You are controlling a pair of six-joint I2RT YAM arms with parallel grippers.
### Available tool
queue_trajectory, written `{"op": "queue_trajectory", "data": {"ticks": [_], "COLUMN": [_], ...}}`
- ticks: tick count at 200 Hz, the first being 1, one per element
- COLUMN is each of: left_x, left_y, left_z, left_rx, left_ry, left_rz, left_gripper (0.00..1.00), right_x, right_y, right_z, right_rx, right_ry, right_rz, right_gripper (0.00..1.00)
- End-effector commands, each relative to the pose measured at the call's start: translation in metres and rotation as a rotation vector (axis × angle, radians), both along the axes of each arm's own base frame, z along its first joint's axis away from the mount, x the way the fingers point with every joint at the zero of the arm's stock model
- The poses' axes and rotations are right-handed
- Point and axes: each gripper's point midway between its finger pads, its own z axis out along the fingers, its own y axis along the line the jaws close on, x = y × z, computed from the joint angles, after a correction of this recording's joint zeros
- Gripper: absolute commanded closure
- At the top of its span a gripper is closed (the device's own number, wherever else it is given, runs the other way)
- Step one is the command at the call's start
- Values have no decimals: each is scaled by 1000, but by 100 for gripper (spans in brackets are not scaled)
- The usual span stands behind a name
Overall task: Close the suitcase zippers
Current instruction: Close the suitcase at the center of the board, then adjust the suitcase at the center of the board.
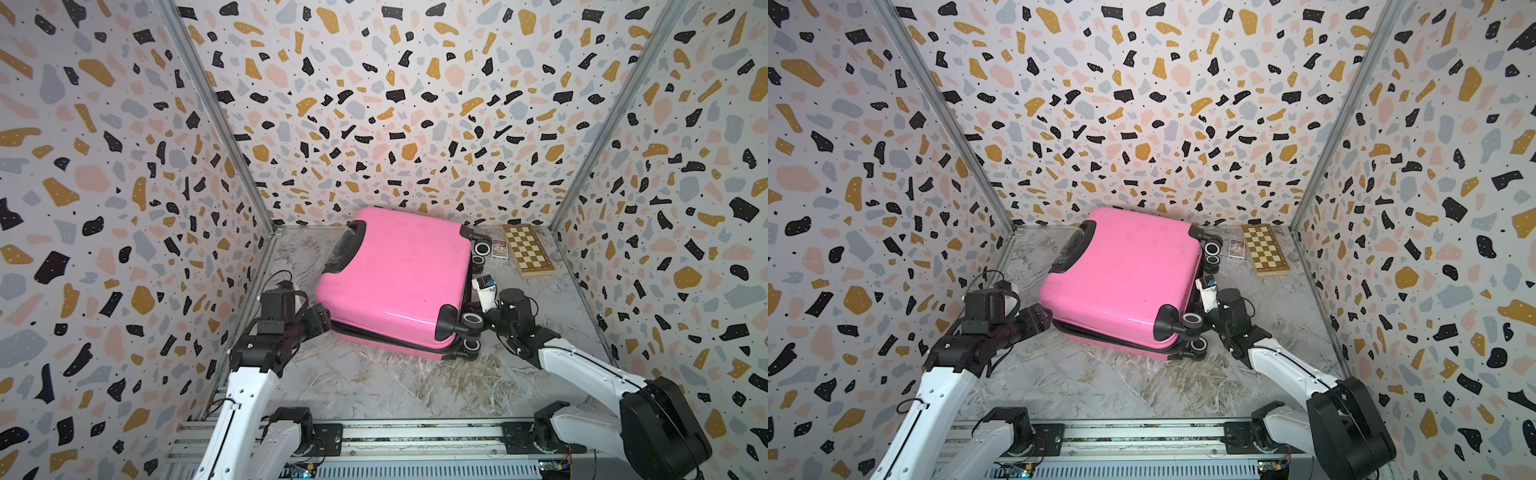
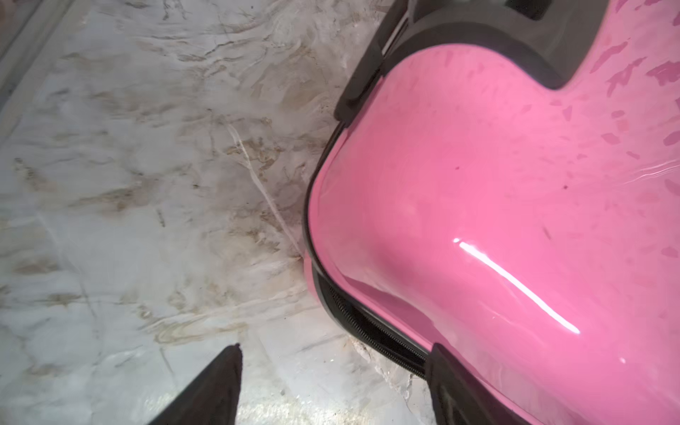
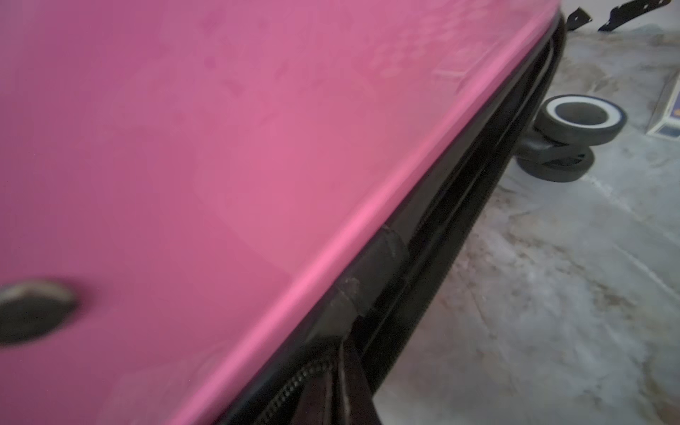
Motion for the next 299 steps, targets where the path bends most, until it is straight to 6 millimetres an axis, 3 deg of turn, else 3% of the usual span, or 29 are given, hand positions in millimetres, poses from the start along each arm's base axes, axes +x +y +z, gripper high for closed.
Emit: {"op": "queue_trajectory", "data": {"ticks": [1, 22, 50, 78, 105, 131, 158, 226, 251, 280, 299], "left_x": [-16, -16, -22, -33, -36, -24, -3, 57, 78, 105, 112], "left_y": [16, 3, -36, -60, -65, -72, -62, -17, -4, 14, 25], "left_z": [1, 13, 21, 10, -7, -21, -33, -41, -44, -39, -33], "left_rx": [42, -13, -189, -308, -356, -419, -382, -148, -96, -78, -64], "left_ry": [45, 16, 49, 112, 151, 154, 147, 117, 130, 154, 191], "left_rz": [93, 43, -110, -197, -194, -188, -114, 52, 81, 109, 122], "left_gripper": [16, 15, 19, 23, 29, 36, 35, 29, 26, 26, 26], "right_x": [-3, -12, -13, -10, 1, 0, -17, -93, -112, -130, -135], "right_y": [-7, -16, -37, -52, -60, -25, 8, 95, 128, 179, 207], "right_z": [24, 25, 42, 56, 38, 23, 22, 14, 11, 13, 18], "right_rx": [49, 28, -19, -47, -116, -126, -159, -105, -81, -86, -141], "right_ry": [-50, -53, -105, -146, -63, 3, -7, 15, 26, 12, -17], "right_rz": [-58, -78, -166, -239, -303, -126, 14, 312, 359, 440, 454], "right_gripper": [91, 66, 49, 44, 48, 53, 54, 54, 54, 53, 50]}}
